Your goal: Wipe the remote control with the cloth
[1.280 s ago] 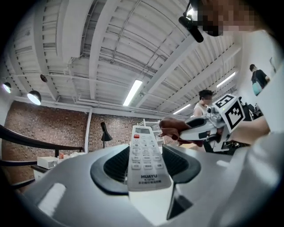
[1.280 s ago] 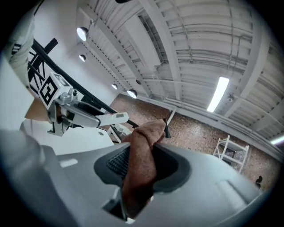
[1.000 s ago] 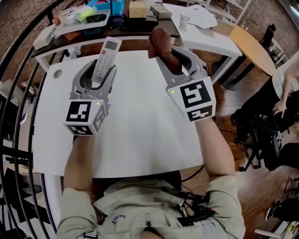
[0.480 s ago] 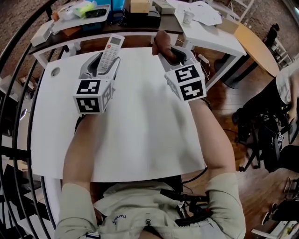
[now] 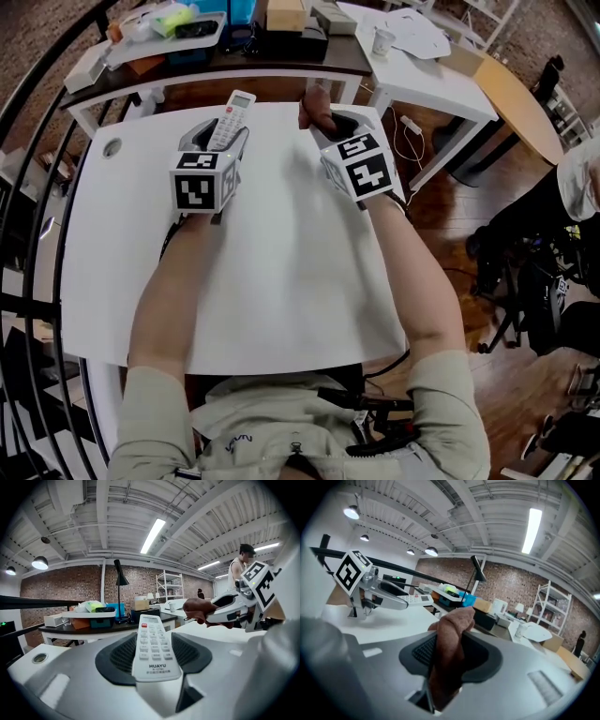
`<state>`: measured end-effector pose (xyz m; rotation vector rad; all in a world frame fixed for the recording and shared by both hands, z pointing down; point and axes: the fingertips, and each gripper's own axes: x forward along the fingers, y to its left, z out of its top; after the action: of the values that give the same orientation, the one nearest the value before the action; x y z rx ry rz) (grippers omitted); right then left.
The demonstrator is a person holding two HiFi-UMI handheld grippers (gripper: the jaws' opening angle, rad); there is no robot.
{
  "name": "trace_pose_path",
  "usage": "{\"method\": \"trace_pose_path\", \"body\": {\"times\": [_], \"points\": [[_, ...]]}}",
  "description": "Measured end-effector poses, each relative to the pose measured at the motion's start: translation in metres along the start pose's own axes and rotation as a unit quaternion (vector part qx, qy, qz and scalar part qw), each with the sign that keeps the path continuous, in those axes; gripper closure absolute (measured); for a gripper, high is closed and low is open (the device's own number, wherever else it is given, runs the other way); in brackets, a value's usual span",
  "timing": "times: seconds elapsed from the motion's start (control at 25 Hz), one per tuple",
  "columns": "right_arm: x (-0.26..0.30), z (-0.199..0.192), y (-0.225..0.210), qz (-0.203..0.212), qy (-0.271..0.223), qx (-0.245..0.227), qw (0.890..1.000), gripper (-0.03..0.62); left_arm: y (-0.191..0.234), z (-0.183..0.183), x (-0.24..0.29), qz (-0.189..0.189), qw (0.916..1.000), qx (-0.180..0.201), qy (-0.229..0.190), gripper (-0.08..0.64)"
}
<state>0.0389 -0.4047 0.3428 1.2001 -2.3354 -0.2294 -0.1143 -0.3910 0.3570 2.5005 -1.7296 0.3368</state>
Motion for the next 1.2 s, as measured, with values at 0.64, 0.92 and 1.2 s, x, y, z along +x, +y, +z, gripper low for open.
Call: {"method": "trace_pose_path", "body": {"times": [0.64,0.92,1.2], "points": [[0.039,-0.059,0.019,0.048,0.099,0.005,0.994,0.457,0.015,-0.056,0.025,0.010,0.9889,0.007,0.148,0.318],[0.042,-0.073,0.024,0.061,0.133,0.018,0.989,0.448,0.019,-0.065,0.027,0.008,0.9829,-0.006,0.184,0.318],[0.044,-0.078,0.024,0.068,0.143,0.035,0.987,0.414,0.015,-0.074,0.032,0.000,0.9757,0.019,0.218,0.313]]}}
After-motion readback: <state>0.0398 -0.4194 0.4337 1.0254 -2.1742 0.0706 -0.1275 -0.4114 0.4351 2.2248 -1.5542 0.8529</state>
